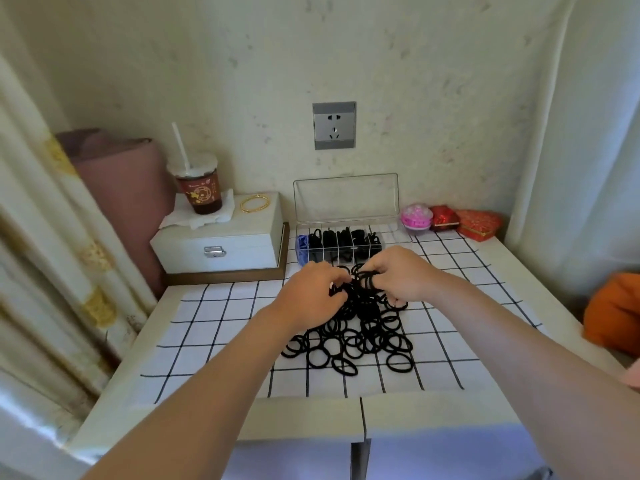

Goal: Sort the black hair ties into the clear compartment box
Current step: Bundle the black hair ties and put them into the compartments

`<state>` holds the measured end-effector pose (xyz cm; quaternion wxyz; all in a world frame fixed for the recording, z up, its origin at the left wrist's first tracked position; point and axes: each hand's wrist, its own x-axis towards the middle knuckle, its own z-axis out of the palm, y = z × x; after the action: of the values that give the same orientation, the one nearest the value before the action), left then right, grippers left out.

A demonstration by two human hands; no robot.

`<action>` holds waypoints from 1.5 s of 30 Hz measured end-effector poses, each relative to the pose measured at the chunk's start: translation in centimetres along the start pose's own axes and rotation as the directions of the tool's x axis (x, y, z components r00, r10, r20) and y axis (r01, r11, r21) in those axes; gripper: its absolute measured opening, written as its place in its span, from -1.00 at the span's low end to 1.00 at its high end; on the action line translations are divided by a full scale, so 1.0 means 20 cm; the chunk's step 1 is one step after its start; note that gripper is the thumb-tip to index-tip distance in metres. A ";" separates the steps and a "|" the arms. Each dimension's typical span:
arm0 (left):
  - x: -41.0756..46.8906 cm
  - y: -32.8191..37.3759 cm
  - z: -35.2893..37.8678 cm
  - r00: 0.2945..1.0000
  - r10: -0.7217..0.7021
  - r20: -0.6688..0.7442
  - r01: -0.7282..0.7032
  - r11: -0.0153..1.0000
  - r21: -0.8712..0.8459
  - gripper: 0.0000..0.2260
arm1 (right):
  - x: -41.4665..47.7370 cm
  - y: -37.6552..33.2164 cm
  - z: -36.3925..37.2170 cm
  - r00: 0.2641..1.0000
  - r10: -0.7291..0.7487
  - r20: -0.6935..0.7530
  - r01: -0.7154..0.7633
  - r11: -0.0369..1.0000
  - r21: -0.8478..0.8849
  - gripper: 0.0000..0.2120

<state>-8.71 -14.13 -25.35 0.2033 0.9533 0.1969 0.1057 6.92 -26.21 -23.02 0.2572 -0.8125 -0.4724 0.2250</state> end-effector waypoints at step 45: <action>0.19 0.01 -0.15 0.905 -0.219 0.366 0.414 0.251 -0.875 -0.72 | 0.12 -0.07 -0.05 0.993 0.102 0.063 -0.120 0.827 0.549 -0.86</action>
<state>-6.18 -11.63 -22.07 0.7487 0.6015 0.2684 0.0752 7.75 -23.63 -21.67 0.4596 -0.7261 -0.3434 0.3789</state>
